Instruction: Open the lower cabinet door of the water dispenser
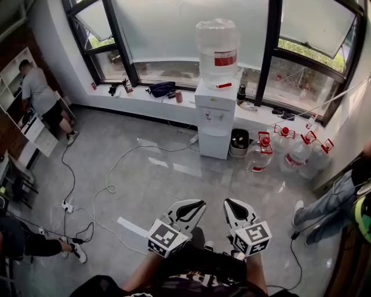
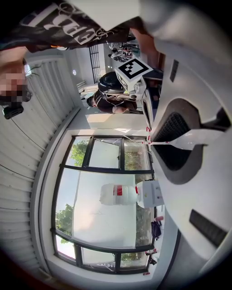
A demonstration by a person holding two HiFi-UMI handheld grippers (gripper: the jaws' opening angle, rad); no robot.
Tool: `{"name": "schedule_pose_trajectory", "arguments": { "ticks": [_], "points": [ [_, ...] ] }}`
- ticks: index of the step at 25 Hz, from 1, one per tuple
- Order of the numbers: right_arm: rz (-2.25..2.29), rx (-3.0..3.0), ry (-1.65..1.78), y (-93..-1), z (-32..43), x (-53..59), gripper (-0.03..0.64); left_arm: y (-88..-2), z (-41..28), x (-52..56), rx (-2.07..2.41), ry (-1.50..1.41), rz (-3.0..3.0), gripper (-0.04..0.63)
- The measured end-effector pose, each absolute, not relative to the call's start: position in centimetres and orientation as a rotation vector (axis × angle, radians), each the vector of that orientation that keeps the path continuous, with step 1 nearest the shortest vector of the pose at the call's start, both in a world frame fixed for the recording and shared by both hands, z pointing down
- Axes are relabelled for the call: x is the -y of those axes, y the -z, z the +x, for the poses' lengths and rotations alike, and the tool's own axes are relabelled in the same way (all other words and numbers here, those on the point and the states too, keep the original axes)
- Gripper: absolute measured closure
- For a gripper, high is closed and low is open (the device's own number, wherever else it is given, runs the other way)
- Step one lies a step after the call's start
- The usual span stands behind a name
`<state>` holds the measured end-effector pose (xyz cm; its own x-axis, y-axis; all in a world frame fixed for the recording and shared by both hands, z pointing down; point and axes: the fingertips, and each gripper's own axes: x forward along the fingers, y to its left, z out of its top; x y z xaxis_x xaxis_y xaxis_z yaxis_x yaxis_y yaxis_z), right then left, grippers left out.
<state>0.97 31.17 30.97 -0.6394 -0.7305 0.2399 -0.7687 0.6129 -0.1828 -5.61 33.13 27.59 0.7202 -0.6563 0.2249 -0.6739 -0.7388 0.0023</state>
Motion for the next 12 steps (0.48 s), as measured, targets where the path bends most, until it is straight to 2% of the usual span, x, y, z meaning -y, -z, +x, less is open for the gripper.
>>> {"name": "schedule_pose_trajectory", "arguments": {
  "ticks": [12],
  "points": [
    [1.283, 2.649, -0.460, -33.0, 0.8, -25.2, 0.606, -29.5, -6.3, -26.2, 1.066, -0.325, 2.804, 0.569]
  ]
}}
